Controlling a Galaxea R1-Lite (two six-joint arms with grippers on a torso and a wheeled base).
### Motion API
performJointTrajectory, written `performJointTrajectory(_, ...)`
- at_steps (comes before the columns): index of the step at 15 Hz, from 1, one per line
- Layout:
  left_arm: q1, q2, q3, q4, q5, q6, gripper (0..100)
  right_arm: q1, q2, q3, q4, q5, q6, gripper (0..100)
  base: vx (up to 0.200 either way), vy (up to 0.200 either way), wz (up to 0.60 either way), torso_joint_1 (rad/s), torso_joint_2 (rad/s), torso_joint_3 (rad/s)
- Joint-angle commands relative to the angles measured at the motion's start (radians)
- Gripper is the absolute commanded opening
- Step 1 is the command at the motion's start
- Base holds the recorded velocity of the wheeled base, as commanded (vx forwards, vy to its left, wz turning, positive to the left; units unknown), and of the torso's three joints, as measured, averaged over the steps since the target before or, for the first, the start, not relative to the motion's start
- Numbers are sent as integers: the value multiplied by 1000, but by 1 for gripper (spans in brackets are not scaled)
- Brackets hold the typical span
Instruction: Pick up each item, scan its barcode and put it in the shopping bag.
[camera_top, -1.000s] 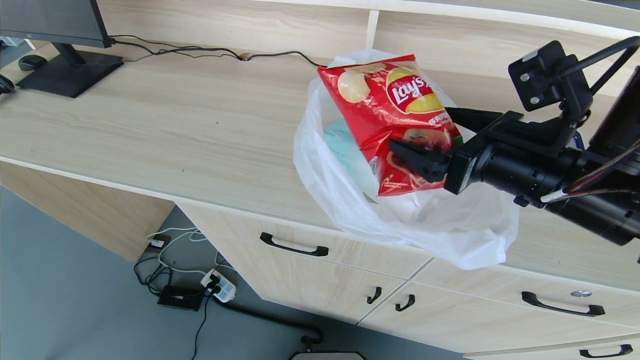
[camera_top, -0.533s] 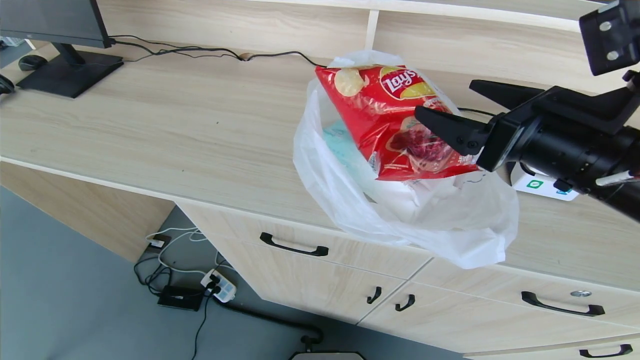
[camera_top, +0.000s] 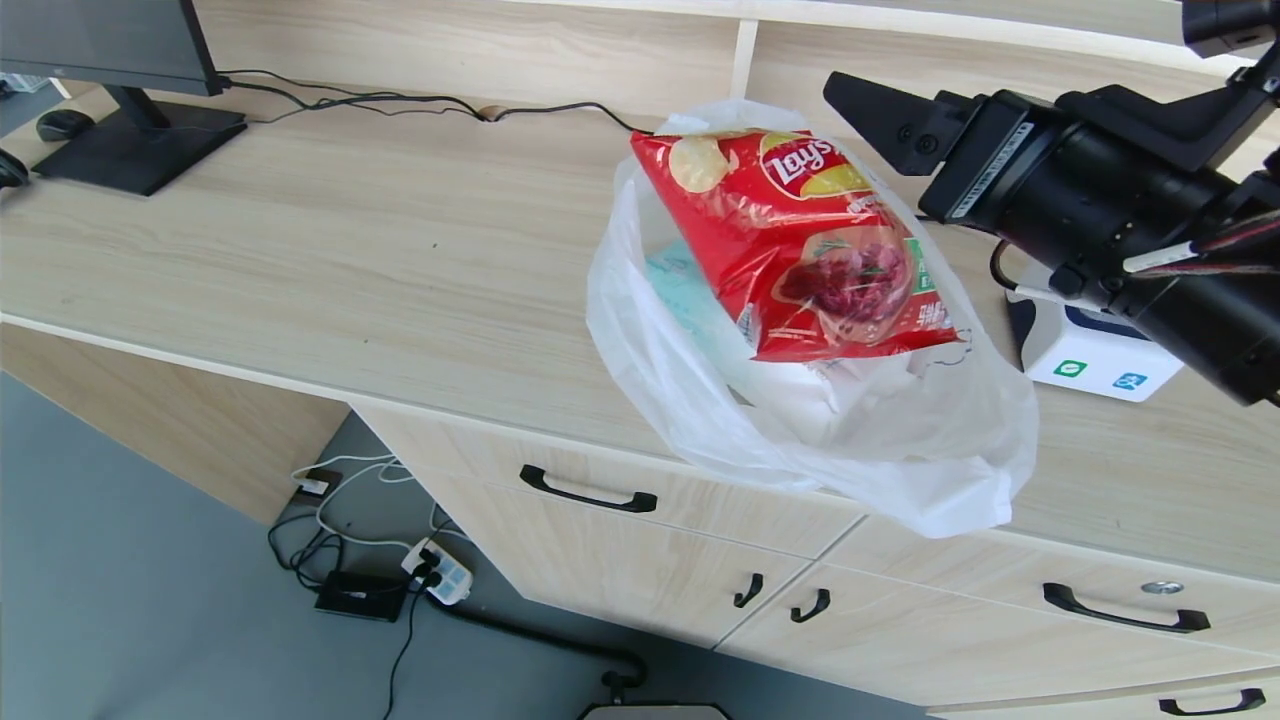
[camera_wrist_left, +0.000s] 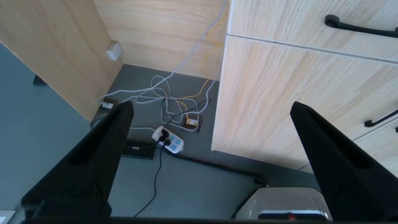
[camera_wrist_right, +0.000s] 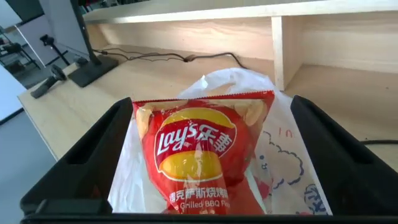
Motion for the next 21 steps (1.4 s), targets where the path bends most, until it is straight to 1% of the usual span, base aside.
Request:
performJointTrajectory(1, 1, 2, 0, 0, 0, -1, 100, -1, 26, 15, -9, 0, -18, 100, 0, 0, 0, 0, 0, 0)
performJointTrajectory(3, 1, 2, 0, 0, 0, -1, 100, 1, 29, 20, -10, 0, -35, 100, 0, 0, 0, 0, 0, 0)
performJointTrajectory(4, 0, 2, 0, 1, 0, -1, 100, 4, 29, 26, -9, 1, -34, 0, 0, 0, 0, 0, 0, 0)
performJointTrajectory(6, 1, 2, 0, 3, 0, -1, 100, 5, 26, 25, -9, 7, -22, 0, 0, 0, 0, 0, 0, 0)
performJointTrajectory(8, 0, 2, 0, 3, 0, -1, 100, 32, 26, 38, -9, 6, -28, 0, 0, 0, 0, 0, 0, 0)
performJointTrajectory(11, 0, 2, 0, 3, 0, -1, 100, 32, 46, 65, -7, 10, -52, 0, 0, 0, 0, 0, 0, 0)
performJointTrajectory(15, 1, 2, 0, 3, 0, -1, 100, 10, 106, 52, -7, 53, -43, 0, 0, 0, 0, 0, 0, 0)
performJointTrajectory(21, 0, 2, 0, 4, 0, -1, 100, -14, 141, 60, -9, 58, -46, 0, 0, 0, 0, 0, 0, 0)
